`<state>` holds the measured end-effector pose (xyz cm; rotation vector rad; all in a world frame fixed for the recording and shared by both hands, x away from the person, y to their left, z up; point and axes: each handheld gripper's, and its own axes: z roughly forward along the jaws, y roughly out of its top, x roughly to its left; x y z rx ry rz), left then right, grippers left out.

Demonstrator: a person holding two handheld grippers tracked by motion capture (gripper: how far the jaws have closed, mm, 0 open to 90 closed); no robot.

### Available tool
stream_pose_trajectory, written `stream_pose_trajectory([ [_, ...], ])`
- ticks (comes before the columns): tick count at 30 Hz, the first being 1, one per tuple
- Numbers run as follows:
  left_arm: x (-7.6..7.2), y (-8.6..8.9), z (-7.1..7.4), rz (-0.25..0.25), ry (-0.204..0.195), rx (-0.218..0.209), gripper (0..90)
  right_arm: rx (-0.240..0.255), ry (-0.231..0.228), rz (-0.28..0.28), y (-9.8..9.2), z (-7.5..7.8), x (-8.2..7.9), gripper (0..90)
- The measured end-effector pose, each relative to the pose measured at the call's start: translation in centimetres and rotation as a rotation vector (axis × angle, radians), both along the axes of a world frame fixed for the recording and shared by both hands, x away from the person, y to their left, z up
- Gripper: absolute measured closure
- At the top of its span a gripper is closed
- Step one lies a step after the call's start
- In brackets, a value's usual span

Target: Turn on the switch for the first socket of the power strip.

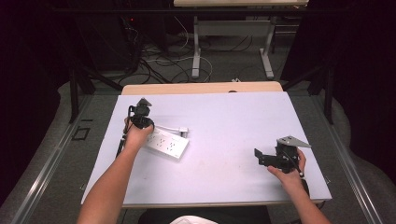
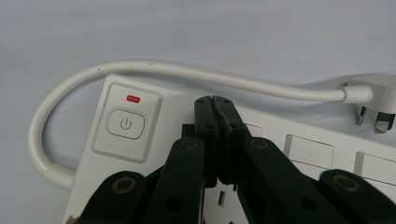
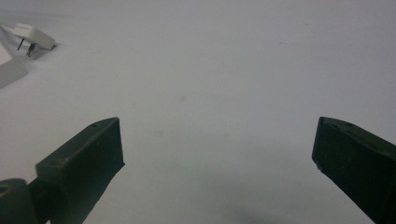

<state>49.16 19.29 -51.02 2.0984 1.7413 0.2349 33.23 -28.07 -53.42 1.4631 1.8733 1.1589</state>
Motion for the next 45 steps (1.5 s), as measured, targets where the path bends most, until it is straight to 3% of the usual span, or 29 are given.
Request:
stream_pose_trajectory([
  [13,-0.11,-0.56,-0.03,-0.013,-0.024,0.04,86.1,0.002,0.004,-0.001,0.04,-0.06,-0.06,1.5],
  [23,-0.11,-0.59,0.05,-0.027,-0.021,0.058,81.1,0.004,0.003,0.002,0.04,-0.04,-0.08,1.5],
  [35,-0.22,-0.54,0.34,-0.04,-0.039,0.067,70.3,0.005,0.003,0.003,0.06,-0.04,-0.08,1.5],
  [45,-0.45,-0.55,0.66,-0.033,-0.058,0.07,55.2,0.0,0.005,0.005,0.06,-0.1,-0.05,1.6],
])
